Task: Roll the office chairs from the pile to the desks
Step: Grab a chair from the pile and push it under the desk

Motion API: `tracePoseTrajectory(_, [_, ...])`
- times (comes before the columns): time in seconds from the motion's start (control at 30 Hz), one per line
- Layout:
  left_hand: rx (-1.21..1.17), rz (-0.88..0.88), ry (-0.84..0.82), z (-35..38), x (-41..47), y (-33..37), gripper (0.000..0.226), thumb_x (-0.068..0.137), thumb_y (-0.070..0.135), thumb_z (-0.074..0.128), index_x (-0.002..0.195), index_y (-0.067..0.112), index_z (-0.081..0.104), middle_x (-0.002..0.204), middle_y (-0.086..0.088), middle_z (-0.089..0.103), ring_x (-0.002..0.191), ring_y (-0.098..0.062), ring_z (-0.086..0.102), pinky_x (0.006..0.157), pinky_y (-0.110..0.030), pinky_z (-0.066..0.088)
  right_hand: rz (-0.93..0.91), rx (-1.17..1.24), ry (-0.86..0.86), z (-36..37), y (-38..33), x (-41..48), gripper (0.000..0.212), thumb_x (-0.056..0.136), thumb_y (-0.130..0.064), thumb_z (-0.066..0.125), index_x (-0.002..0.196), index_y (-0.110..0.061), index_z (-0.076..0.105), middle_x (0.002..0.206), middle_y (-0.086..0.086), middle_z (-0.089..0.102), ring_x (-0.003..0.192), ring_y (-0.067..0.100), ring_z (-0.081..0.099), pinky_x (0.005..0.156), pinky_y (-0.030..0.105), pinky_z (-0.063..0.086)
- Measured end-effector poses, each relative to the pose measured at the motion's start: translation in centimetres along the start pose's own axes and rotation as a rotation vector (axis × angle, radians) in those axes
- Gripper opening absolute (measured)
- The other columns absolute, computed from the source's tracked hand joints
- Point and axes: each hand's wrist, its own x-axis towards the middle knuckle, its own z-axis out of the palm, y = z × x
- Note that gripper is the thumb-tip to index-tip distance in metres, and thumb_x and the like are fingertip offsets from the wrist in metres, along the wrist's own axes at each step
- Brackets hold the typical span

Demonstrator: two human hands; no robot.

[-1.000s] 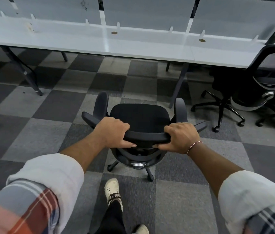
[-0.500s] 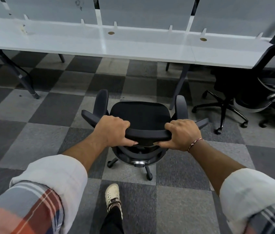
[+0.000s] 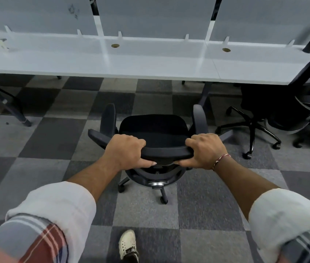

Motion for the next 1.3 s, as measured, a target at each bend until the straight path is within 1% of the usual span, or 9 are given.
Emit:
tracePoseTrajectory(0.13, [0.033, 0.047, -0.034, 0.2, 3.7, -4.2, 0.068, 0.07, 0.094, 0.039, 0.072, 0.027, 0.053, 0.058, 0.011, 0.052, 0.055, -0.008, 0.053, 0.054, -0.026, 0.045, 0.025, 0.006, 0.038, 1.3, 0.2, 4.3, 0.069, 0.068, -0.091, 0.038, 0.06, -0.023, 0.044, 0.052, -0.01, 0.04, 0.045, 0.013, 0.04, 0.047, 0.025, 0.029])
tracePoseTrajectory(0.33, [0.052, 0.083, -0.077, 1.0, 10.0, -9.4, 0.067, 0.071, 0.093, 0.039, 0.074, 0.027, 0.054, 0.063, 0.011, 0.054, 0.059, -0.01, 0.055, 0.055, -0.027, 0.043, 0.066, -0.008, 0.034, 3.1, 1.9, 11.1, 0.066, 0.07, -0.091, 0.036, 0.062, -0.025, 0.039, 0.052, -0.01, 0.039, 0.044, 0.012, 0.039, 0.044, 0.026, 0.036])
tracePoseTrajectory(0.47, [0.05, 0.084, -0.091, 1.7, 14.2, -11.6, 0.068, 0.072, 0.092, 0.041, 0.075, 0.026, 0.055, 0.063, 0.011, 0.054, 0.059, -0.01, 0.055, 0.053, -0.027, 0.039, 0.067, -0.021, -0.004, 4.3, 4.3, 15.1, 0.067, 0.071, -0.091, 0.034, 0.062, -0.025, 0.042, 0.052, -0.01, 0.041, 0.044, 0.012, 0.04, 0.045, 0.025, 0.035])
tracePoseTrajectory(0.63, [0.072, 0.089, -0.071, 2.4, 20.3, -13.9, 0.068, 0.073, 0.093, 0.041, 0.069, 0.025, 0.049, 0.059, 0.01, 0.049, 0.055, -0.011, 0.051, 0.051, -0.027, 0.034, 0.067, -0.021, 0.026, 6.4, 8.3, 20.0, 0.071, 0.071, -0.093, 0.035, 0.059, -0.023, 0.042, 0.05, -0.009, 0.04, 0.041, 0.014, 0.04, 0.044, 0.024, 0.031])
tracePoseTrajectory(0.77, [0.064, 0.078, -0.062, 3.0, 24.8, -14.6, 0.067, 0.073, 0.092, 0.043, 0.064, 0.026, 0.04, 0.056, 0.01, 0.046, 0.055, -0.012, 0.049, 0.052, -0.027, 0.034, 0.042, -0.02, 0.021, 7.9, 12.2, 23.4, 0.073, 0.071, -0.093, 0.035, 0.06, -0.022, 0.048, 0.051, -0.008, 0.043, 0.043, 0.015, 0.044, 0.045, 0.024, 0.036])
tracePoseTrajectory(1.0, [0.052, 0.007, -0.073, 3.7, 33.5, -14.2, 0.068, 0.074, 0.091, 0.046, 0.074, 0.023, 0.053, 0.058, 0.01, 0.044, 0.058, -0.015, 0.051, 0.053, -0.028, 0.032, 0.01, 0.0, 0.021, 9.8, 20.3, 28.7, 0.071, 0.069, -0.092, 0.039, 0.058, -0.021, 0.042, 0.051, -0.008, 0.039, 0.043, 0.014, 0.037, 0.048, 0.024, 0.021])
tracePoseTrajectory(1.13, [0.042, -0.027, -0.075, 4.3, 38.4, -14.9, 0.067, 0.073, 0.09, 0.047, 0.075, 0.024, 0.052, 0.062, 0.01, 0.049, 0.062, -0.015, 0.054, 0.056, -0.029, 0.036, -0.007, 0.003, -0.001, 10.9, 24.3, 32.3, 0.069, 0.068, -0.091, 0.038, 0.06, -0.023, 0.041, 0.053, -0.008, 0.041, 0.045, 0.015, 0.039, 0.048, 0.026, 0.027])
tracePoseTrajectory(1.23, [0.02, -0.046, -0.086, 4.5, 41.7, -15.5, 0.066, 0.073, 0.09, 0.047, 0.076, 0.024, 0.051, 0.067, 0.01, 0.054, 0.067, -0.015, 0.058, 0.059, -0.03, 0.037, -0.019, 0.013, -0.034, 11.6, 26.9, 34.7, 0.069, 0.069, -0.091, 0.035, 0.066, -0.024, 0.048, 0.058, -0.009, 0.046, 0.051, 0.015, 0.044, 0.051, 0.027, 0.033])
tracePoseTrajectory(1.3, [-0.003, -0.046, -0.096, 4.6, 43.4, -15.6, 0.065, 0.074, 0.089, 0.048, 0.077, 0.024, 0.052, 0.065, 0.011, 0.049, 0.066, -0.015, 0.055, 0.059, -0.03, 0.038, -0.032, 0.019, -0.057, 12.0, 28.5, 35.8, 0.071, 0.07, -0.092, 0.034, 0.069, -0.023, 0.052, 0.06, -0.009, 0.046, 0.053, 0.015, 0.045, 0.054, 0.028, 0.035])
